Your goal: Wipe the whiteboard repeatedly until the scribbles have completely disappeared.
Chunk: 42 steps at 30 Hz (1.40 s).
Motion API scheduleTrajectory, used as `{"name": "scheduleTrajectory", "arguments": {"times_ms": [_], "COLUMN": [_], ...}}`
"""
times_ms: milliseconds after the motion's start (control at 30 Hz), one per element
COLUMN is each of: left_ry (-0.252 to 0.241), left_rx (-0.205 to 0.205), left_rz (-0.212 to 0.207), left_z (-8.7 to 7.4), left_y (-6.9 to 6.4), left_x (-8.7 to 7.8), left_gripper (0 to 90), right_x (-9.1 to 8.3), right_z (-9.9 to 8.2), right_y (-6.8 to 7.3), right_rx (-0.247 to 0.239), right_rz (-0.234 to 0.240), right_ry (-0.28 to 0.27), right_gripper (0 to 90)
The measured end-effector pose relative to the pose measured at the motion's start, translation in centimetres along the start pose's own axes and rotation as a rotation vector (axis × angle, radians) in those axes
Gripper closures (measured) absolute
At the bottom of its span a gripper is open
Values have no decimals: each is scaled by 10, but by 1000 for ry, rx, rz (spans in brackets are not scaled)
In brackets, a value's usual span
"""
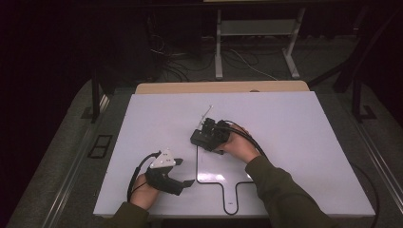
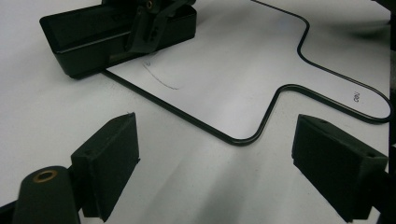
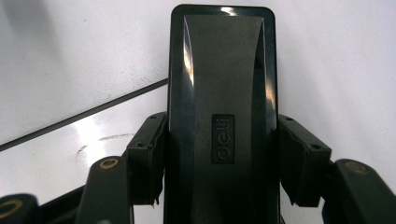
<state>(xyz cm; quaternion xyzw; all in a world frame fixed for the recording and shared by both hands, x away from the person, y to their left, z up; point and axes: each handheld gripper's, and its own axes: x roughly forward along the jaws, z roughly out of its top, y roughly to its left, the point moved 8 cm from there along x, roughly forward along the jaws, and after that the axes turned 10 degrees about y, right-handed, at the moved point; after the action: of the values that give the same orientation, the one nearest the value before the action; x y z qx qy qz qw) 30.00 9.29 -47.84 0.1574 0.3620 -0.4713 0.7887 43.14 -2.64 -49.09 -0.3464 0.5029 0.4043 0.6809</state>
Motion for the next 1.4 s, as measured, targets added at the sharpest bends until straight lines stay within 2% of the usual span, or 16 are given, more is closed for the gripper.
{"name": "scheduleTrajectory", "arguments": {"times_ms": [33, 133, 233, 367, 400, 433, 633, 767, 900, 1100, 1133, 1167, 1233, 1267, 1400], "left_ry": [0, -3, -3, -1, 0, 0, 1, 2, 1, 0, 0, -2, -1, -1, 0], "left_rx": [0, 0, 0, 1, 1, 2, 5, 10, 8, 2, 2, 2, 4, 7, 11], "left_rz": [-1, -2, -2, 0, 1, 1, 3, 5, 3, 1, 2, 1, 3, 5, 6], "left_z": [0, 0, 0, 0, 0, 0, 0, 1, 1, 0, 0, 0, 0, 0, 0], "left_y": [0, 0, 0, 0, 0, 0, 0, 0, 0, 0, 0, 0, 1, 1, 0], "left_x": [0, 0, 0, 0, 0, 0, 0, 1, 0, 0, 0, 0, 0, 0, 0], "left_gripper": [137, 137, 137, 137, 137, 137, 137, 137, 137, 137, 137, 137, 137, 137, 137], "right_x": [0, 1, 2, 1, 0, 0, -3, -5, -3, 0, 0, 0, -1, -1, -4], "right_z": [0, 0, -1, -1, -1, -2, -8, -10, -8, -2, -2, -1, -2, -2, -7], "right_y": [-3, -10, -16, -10, -5, -2, 23, 32, 27, 6, 4, 7, 10, 15, 31], "right_rx": [-7, 22, 24, 12, 13, -7, -46, -58, -60, -11, -19, -9, -27, -31, -70], "right_rz": [-7, -3, -15, -29, -11, -14, 1, 10, 6, -12, -21, -12, -14, 1, 8], "right_ry": [-1, -10, -4, 3, 1, -1, -9, -14, -4, 7, 12, 10, 14, 12, 7], "right_gripper": [390, 390, 390, 390, 390, 390, 390, 390, 390, 390, 390, 390, 390, 390, 390]}}
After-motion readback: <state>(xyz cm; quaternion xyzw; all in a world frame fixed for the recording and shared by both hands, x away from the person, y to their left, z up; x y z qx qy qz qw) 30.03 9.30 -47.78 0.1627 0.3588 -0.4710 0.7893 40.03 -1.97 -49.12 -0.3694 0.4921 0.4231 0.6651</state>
